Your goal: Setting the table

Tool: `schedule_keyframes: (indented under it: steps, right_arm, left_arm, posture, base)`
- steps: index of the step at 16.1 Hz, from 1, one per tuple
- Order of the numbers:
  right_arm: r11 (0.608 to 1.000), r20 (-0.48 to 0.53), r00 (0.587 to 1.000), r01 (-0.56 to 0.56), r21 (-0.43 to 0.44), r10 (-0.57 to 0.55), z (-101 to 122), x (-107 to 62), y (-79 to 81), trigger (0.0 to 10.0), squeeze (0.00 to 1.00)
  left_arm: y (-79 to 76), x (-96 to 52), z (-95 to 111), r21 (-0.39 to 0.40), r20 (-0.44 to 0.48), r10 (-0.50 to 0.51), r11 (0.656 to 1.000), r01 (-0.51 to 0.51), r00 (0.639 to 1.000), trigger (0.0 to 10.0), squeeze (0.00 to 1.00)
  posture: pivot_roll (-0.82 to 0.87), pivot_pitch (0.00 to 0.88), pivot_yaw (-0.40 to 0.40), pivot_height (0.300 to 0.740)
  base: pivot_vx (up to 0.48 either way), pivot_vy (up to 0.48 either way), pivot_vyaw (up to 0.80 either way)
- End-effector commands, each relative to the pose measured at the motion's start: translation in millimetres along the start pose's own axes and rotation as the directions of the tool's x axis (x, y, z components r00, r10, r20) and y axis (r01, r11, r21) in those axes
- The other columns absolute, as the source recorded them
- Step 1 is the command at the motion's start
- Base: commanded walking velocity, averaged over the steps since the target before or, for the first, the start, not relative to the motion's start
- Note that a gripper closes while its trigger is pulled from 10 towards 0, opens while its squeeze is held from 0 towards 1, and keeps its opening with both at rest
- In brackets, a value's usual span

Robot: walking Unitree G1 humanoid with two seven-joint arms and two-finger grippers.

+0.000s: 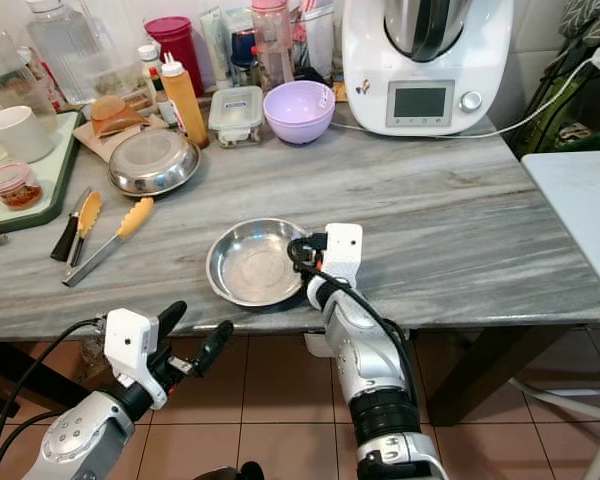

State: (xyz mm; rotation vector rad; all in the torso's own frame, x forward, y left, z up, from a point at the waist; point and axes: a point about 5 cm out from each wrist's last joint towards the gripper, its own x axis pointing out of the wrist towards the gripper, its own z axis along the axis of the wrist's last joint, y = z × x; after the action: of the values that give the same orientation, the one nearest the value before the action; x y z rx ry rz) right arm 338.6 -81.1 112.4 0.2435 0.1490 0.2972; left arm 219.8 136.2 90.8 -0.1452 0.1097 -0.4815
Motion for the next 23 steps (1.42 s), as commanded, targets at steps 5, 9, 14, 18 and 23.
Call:
schedule_keyframes:
  steps: [5,9,14,18,23]
  right_arm:
    - [0.999,0.023,1.0,-0.014,-0.046,0.015,1.6,-0.6,2.0,10.0,1.0]
    - [0.997,0.05,0.999,-0.01,-0.078,0.014,4.6,-3.4,-1.2,10.0,1.0]
    - [0.987,0.118,0.993,0.012,-0.16,0.008,13.7,-11.8,-8.1,10.0,1.0]
    - [0.977,0.161,0.987,0.051,-0.205,-0.018,21.5,-20.8,-17.1,10.0,1.0]
    - [0.958,0.211,0.977,0.07,-0.279,-0.01,35.0,-38.2,-25.9,10.0,0.0]
  left_arm:
    - [2.5,-2.6,-3.1,0.006,-0.012,-0.002,1.0,0.002,1.0,10.0,0.0]
    - [3.0,-2.5,-4.5,0.008,-0.014,0.002,1.0,-0.001,1.0,10.0,0.0]
    - [4.0,-2.5,-4.0,0.01,-0.011,0.006,1.0,-0.006,1.0,10.0,0.0]
    - [7.7,-2.2,-0.1,0.025,0.011,0.047,0.999,-0.047,0.999,10.0,0.0]
    - [16.1,1.3,16.8,0.036,0.1,0.185,0.981,-0.19,0.978,10.0,0.0]
  posture:
    - [-0.06,0.109,0.098,0.74]
    - [-0.06,0.108,0.099,0.74]
    - [-0.07,0.106,0.106,0.74]
    - [-0.07,0.104,0.106,0.74]
    - [-0.08,0.096,0.109,0.74]
  base:
    - [0.0,0.0,0.0]
    - [0.0,0.0,0.0]
    - [0.0,0.0,0.0]
    - [0.0,0.0,0.0]
    - [0.0,0.0,0.0]
